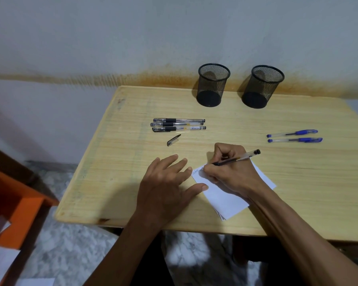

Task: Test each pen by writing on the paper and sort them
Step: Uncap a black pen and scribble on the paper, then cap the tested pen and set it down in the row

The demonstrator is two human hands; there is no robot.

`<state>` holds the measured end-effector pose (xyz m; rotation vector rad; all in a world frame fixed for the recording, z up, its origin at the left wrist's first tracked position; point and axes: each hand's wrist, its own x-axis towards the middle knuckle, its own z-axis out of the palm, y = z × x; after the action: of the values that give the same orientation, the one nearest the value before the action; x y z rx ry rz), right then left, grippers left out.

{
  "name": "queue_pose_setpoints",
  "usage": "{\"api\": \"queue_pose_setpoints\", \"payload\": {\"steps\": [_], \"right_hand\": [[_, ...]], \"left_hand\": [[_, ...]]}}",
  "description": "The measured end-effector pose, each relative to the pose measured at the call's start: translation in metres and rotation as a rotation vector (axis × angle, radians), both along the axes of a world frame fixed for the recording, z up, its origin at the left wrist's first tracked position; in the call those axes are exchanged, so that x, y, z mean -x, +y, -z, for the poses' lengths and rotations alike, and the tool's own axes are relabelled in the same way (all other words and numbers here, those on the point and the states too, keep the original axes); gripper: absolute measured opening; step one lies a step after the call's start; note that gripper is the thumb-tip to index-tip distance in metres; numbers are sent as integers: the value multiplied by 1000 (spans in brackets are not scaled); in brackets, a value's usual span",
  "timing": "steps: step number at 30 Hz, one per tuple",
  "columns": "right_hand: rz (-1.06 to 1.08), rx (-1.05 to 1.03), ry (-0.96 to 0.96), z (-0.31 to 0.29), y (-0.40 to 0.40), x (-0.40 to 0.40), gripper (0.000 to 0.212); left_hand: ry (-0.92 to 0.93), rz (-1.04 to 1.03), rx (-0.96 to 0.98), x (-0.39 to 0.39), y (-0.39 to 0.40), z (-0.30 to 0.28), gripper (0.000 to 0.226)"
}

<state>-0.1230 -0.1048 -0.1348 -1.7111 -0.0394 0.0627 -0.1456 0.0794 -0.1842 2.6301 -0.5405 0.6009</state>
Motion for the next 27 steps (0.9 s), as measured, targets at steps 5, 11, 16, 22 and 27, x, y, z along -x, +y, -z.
{"api": "queue_pose_setpoints", "payload": {"steps": [5, 11, 16, 22, 27], "right_hand": [[43, -344, 94, -6, -13, -4, 36], [109, -255, -29, -25, -30, 14, 33], [144, -209, -89, -37, -46, 27, 25], [189, -200, -85, -40, -63, 43, 19], [221, -218, -91, -45, -75, 55, 22]], "left_hand": [[8, 4, 24, 1, 0, -1, 58], [124, -125, 360, -1, 0, -15, 50], [126, -356, 310, -28, 2, -43, 25], [253, -462, 118, -52, -9, -39, 29], [223, -432, 101, -52, -9, -40, 24]]}}
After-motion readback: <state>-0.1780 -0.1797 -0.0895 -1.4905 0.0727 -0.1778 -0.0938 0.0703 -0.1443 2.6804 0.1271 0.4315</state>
